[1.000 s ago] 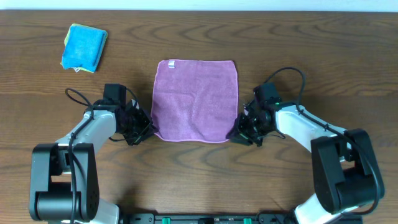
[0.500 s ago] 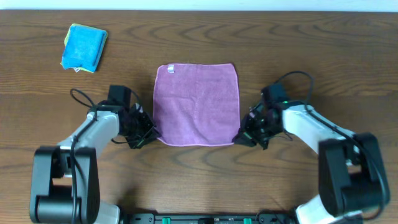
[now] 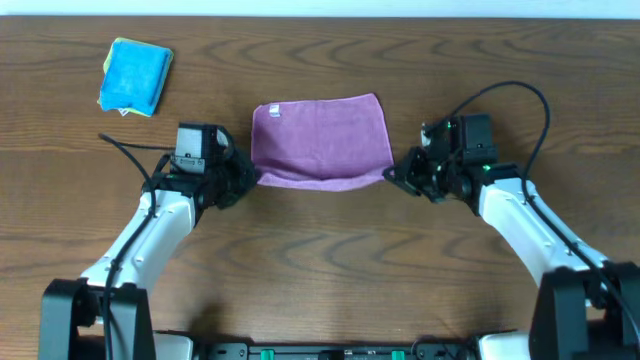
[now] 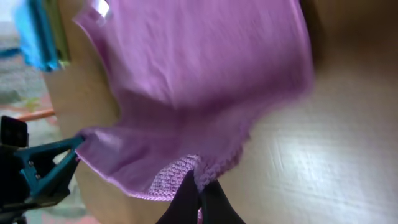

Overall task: Fold the cloth
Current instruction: 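Fold the near edge forward over the far edge with both grippers, release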

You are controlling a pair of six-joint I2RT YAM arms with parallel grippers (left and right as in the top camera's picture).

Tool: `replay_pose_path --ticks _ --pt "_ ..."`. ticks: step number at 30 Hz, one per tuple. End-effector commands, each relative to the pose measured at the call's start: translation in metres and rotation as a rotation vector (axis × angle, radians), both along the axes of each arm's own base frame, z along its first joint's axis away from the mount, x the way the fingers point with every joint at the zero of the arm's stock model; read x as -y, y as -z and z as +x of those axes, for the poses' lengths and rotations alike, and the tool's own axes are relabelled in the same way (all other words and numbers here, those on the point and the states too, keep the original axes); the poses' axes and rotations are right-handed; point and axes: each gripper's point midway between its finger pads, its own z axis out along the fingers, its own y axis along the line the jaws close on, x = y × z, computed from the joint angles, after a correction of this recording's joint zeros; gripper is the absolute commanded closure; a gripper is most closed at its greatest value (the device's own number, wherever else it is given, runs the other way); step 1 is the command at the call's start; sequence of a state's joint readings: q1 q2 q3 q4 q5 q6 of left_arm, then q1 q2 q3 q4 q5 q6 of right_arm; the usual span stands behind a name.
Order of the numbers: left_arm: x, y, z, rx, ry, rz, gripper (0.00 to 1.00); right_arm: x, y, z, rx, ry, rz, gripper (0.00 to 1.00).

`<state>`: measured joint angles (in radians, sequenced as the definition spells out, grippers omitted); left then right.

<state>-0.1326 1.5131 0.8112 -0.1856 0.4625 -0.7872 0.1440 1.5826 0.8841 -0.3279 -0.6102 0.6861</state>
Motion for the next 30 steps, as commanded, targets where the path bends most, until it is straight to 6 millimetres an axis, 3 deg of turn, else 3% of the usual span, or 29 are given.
replay_pose_path --ticks 1,9,13,18,21,25,30 --pt "-0.007 0.001 0.021 0.053 -0.039 0.014 0.94 -0.003 0.01 0.011 -0.002 0.025 0.011 0.98" --pt "-0.032 0.014 0.064 0.132 -0.111 -0.001 0.94 -0.013 0.013 0.071 0.151 0.098 0.098 0.98" --pt "-0.03 0.015 0.092 0.155 -0.097 -0.012 0.95 -0.021 0.009 0.106 0.194 0.095 0.112 0.98" --pt "-0.021 -0.001 0.142 0.22 -0.063 -0.046 0.94 -0.031 -0.016 0.158 0.285 0.089 0.13 0.98" --pt "-0.016 -0.021 0.173 0.28 -0.042 -0.072 0.94 -0.026 -0.027 0.183 0.324 0.126 0.104 0.99" --pt "-0.012 -0.036 0.201 0.31 -0.026 -0.087 0.94 -0.022 -0.035 0.193 0.35 0.151 0.086 0.98" --pt "-0.004 -0.019 0.185 0.213 0.065 -0.073 0.95 -0.02 -0.004 0.168 0.21 0.11 0.028 0.98"
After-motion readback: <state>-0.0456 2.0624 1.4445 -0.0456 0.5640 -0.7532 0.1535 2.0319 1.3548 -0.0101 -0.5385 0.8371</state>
